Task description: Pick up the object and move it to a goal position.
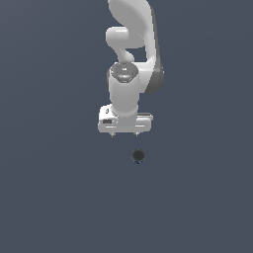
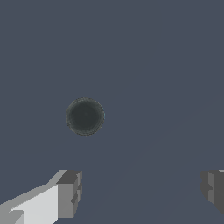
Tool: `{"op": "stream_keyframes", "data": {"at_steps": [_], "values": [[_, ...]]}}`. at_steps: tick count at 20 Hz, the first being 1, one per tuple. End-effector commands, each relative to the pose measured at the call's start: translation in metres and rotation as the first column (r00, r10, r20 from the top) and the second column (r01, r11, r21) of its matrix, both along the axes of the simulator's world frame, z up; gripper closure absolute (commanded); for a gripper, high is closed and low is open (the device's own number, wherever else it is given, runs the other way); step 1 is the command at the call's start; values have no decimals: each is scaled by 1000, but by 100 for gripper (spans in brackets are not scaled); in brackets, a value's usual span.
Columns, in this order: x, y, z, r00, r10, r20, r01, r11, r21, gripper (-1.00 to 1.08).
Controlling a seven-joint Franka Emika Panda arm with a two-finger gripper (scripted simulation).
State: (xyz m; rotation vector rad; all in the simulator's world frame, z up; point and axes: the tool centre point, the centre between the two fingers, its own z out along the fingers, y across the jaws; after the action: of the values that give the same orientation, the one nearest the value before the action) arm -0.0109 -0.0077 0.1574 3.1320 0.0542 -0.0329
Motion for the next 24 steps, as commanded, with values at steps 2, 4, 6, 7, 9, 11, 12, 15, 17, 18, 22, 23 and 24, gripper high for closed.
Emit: {"op": "stream_keyframes", "data": {"at_steps": [2, 4, 6, 7, 9, 11, 12, 15, 17, 18, 22, 23, 24], "values": [[0, 0, 0, 1000, 0, 0, 0, 1000, 0, -92], [1, 1, 0, 1000, 4, 1, -4, 1000, 3, -92], [3, 3, 1, 1000, 10, 3, -11, 1000, 9, -92], [4, 4, 1, 1000, 15, 4, -15, 1000, 12, -92], [5, 6, 2, 1000, 23, 6, -23, 1000, 17, -92], [6, 7, 2, 1000, 27, 6, -27, 999, 19, -92], [6, 7, 2, 1000, 27, 6, -27, 999, 19, -92], [5, 7, 2, 1000, 23, 6, -23, 1000, 18, -92], [6, 8, 0, 1000, 13, 6, -13, 1000, 18, -92], [7, 8, -1, 1000, 7, 6, -7, 1000, 19, -92], [9, 12, -7, 1000, -31, 7, 30, 999, 18, -92], [10, 14, -9, 999, -43, 7, 43, 999, 18, -92], [11, 15, -11, 998, -56, 7, 56, 998, 18, -92]]}}
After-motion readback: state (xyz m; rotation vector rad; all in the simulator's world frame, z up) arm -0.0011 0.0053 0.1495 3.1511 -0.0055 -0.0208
